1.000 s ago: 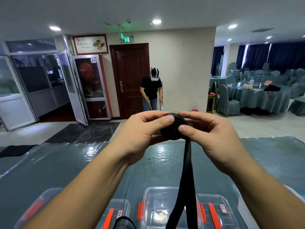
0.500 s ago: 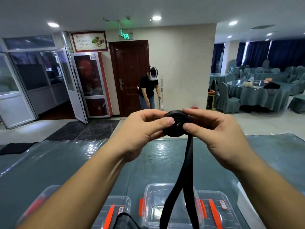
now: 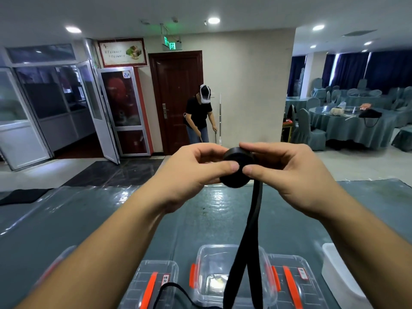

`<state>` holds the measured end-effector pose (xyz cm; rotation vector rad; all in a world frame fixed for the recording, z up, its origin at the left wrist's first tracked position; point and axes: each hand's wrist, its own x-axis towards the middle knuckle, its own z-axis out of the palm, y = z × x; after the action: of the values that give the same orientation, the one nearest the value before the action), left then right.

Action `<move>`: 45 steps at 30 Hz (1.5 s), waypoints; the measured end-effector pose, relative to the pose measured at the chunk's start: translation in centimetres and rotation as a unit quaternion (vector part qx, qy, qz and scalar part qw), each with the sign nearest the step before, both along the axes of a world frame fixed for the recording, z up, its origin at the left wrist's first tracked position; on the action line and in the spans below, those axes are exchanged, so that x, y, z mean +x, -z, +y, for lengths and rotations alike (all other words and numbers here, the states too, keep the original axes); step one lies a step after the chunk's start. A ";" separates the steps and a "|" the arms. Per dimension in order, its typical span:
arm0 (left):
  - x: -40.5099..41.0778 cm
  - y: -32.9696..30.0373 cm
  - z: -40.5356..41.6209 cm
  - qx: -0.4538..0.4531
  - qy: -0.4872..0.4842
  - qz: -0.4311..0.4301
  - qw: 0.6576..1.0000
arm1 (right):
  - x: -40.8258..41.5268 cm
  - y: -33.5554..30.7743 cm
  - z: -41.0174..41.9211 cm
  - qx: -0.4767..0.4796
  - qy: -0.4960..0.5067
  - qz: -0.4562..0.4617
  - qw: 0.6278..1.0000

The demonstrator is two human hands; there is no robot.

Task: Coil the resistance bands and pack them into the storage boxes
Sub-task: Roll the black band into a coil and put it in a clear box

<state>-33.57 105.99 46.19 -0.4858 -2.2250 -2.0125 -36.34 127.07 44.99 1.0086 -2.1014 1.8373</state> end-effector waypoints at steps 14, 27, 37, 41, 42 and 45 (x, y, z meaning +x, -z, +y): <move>0.0 -0.3 -0.4 -0.056 -0.028 0.031 0.998 | 0.4 -0.5 -0.4 0.004 0.008 0.024 1.000; 0.0 -0.4 0.2 0.020 -0.002 0.013 1.000 | 0.0 -0.1 -0.1 -0.007 -0.005 0.004 1.000; -0.1 -0.3 0.8 0.127 -0.009 0.004 0.992 | 0.2 -0.3 -0.4 -0.063 0.045 0.038 0.996; -0.1 -1.0 -0.2 -0.022 -0.008 0.013 1.000 | 0.2 -1.6 0.2 0.031 0.012 0.026 0.999; 0.0 -1.2 -0.5 -0.043 -0.006 0.012 0.999 | 0.3 -1.6 0.2 0.038 0.005 0.024 0.999; -0.1 -1.0 -0.9 0.003 0.003 0.004 1.000 | 0.4 -0.9 -0.3 -0.011 0.005 0.017 1.000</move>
<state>-33.64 105.14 47.23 -0.4990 -2.2142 -2.0164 -35.94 126.81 45.91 1.0150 -2.0584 1.8203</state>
